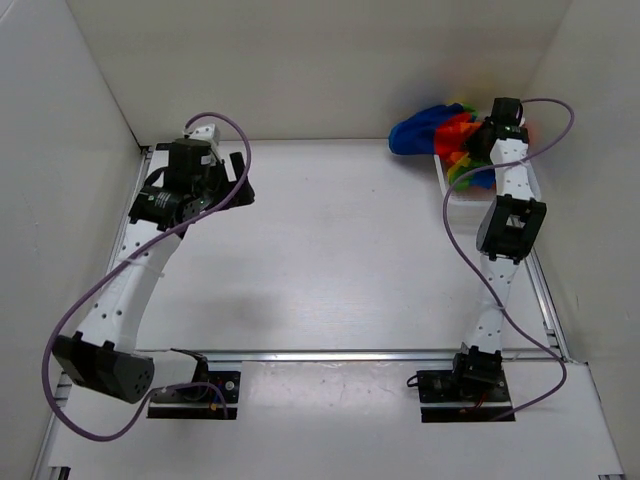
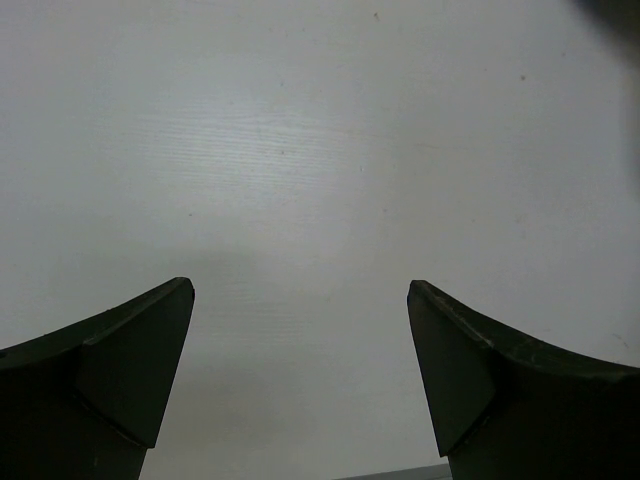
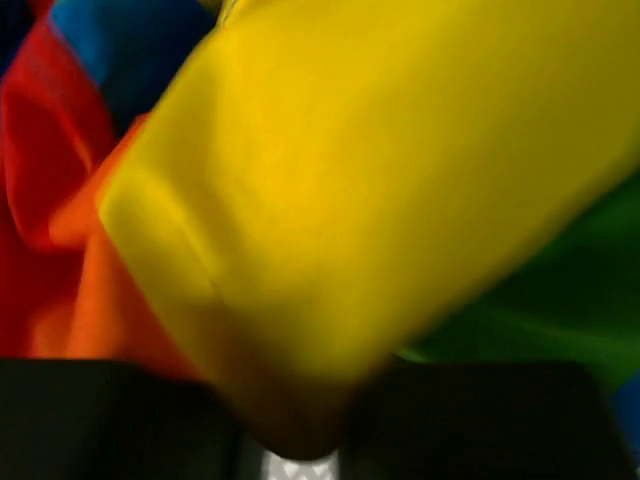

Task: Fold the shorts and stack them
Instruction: Grab the shorts from the pile, then move the shorts to the center of the board

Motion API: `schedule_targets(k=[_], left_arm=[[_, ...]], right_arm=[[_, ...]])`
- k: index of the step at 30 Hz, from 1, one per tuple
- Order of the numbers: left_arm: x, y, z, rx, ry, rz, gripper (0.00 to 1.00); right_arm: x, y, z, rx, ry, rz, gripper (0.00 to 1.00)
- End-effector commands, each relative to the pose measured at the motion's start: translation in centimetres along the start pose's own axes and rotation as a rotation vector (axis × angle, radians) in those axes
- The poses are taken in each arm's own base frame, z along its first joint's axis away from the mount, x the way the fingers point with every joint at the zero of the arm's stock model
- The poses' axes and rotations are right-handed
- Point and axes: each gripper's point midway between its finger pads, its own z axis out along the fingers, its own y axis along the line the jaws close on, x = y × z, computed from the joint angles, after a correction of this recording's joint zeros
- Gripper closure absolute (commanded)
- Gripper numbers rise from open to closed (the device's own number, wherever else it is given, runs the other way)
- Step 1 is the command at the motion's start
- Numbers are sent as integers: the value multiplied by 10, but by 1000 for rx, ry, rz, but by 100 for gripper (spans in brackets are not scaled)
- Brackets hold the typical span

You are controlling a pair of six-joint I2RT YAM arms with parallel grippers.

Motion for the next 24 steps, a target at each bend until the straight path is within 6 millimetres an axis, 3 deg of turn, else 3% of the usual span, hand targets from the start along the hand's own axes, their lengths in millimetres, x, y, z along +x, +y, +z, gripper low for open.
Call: schedule_targets(k=[1, 3, 4, 5, 6, 7, 8, 9, 12, 13, 14, 15, 16, 18, 19, 20, 21, 23, 24], left_arm=[[0, -3, 9, 4, 23, 11, 1], [5, -1, 14, -5, 46, 13, 1], [8, -2, 18, -1, 61, 14, 1], [9, -4, 18, 11, 65, 13, 1], [10, -4, 21, 8, 74, 14, 1], [11, -6, 20, 17, 78, 2, 1], [12, -9, 20, 24, 80, 7, 1], [12, -10, 20, 24, 80, -2, 1], [7, -12, 10, 34, 52, -24, 1], [4, -14, 2, 51, 34, -26, 1], [0, -10, -1, 34, 16, -26, 1], [4, -7, -5, 4, 21, -29, 1], [1, -5, -12, -18, 6, -24, 1], [0, 9, -21, -94, -4, -30, 1], [4, 16, -25, -129, 15, -38, 1], [-1, 20, -32, -154, -6, -49, 1], [-3, 25, -38, -163, -15, -59, 1], [-13, 37, -54, -203, -36, -96, 1], [-18, 41, -62, -209, -52, -107, 1]], right_arm=[[-54, 27, -18, -106, -159, 45, 83], [-56, 32, -30, -87, -182, 40, 100], [-72, 49, -71, -98, -247, 14, 100], [-60, 52, -76, -83, -234, -28, 100], [-66, 54, -91, -63, -274, -46, 100], [-80, 74, -135, -108, -329, -72, 100], [-74, 82, -150, -113, -337, -113, 100], [-83, 99, -195, -162, -384, -132, 100], [-74, 139, -266, -311, -396, -220, 100], [-71, 158, -310, -386, -427, -249, 100], [-65, 170, -333, -444, -435, -281, 100], [-61, 182, -375, -518, -474, -336, 100], [-38, 205, -398, -611, -457, -397, 100], [-17, 221, -441, -691, -473, -467, 100], [9, 236, -457, -749, -447, -521, 100], [20, 237, -469, -760, -442, -526, 100], [50, 245, -469, -786, -379, -552, 100], [78, 241, -475, -793, -328, -562, 100], [92, 237, -466, -761, -296, -547, 100]])
